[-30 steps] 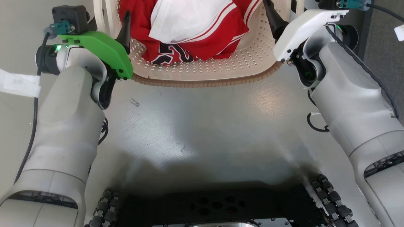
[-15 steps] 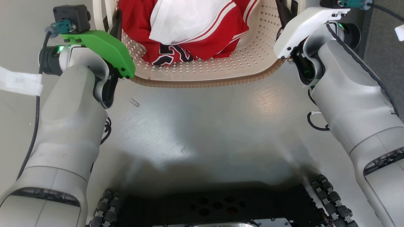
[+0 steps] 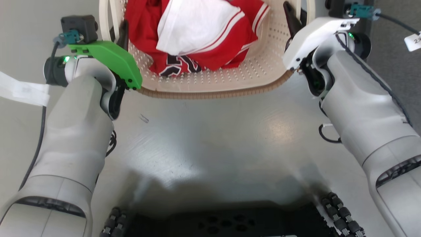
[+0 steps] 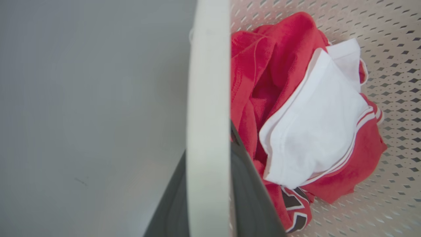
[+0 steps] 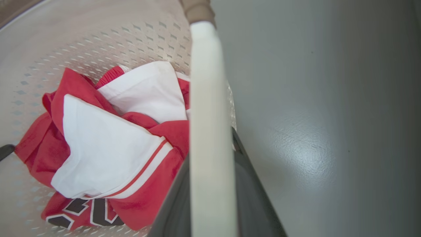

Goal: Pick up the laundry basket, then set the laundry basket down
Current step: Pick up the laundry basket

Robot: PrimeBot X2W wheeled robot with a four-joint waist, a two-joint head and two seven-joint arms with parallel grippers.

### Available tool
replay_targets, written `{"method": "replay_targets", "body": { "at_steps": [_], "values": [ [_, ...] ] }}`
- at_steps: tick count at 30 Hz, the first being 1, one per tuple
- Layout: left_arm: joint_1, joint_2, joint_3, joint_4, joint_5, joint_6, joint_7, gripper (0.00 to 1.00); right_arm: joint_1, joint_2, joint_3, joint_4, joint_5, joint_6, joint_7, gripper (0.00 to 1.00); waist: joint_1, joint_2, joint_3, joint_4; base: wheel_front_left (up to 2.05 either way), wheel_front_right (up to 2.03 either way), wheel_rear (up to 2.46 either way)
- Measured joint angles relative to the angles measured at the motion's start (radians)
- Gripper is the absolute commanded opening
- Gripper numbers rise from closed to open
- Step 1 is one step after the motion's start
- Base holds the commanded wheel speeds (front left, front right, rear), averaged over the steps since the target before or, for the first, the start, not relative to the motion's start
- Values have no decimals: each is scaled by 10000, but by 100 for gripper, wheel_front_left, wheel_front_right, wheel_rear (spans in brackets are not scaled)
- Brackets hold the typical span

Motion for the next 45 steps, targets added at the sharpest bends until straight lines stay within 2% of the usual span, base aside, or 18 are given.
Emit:
{"method": "replay_targets", "body": {
  "at_steps": [23,45],
  "values": [
    [1318,-142,-721,932,-671,-10,539,0,1476,127,884,554,913,240,474,0,0,0,-2777,-236,0,0,0],
    [2871,-259,-1151,1509,-1333,-79,1860,0,3071,221,1613,796,1904,263,2305,0,-1,0,-5643,-394,0,0,0]
  ]
}}
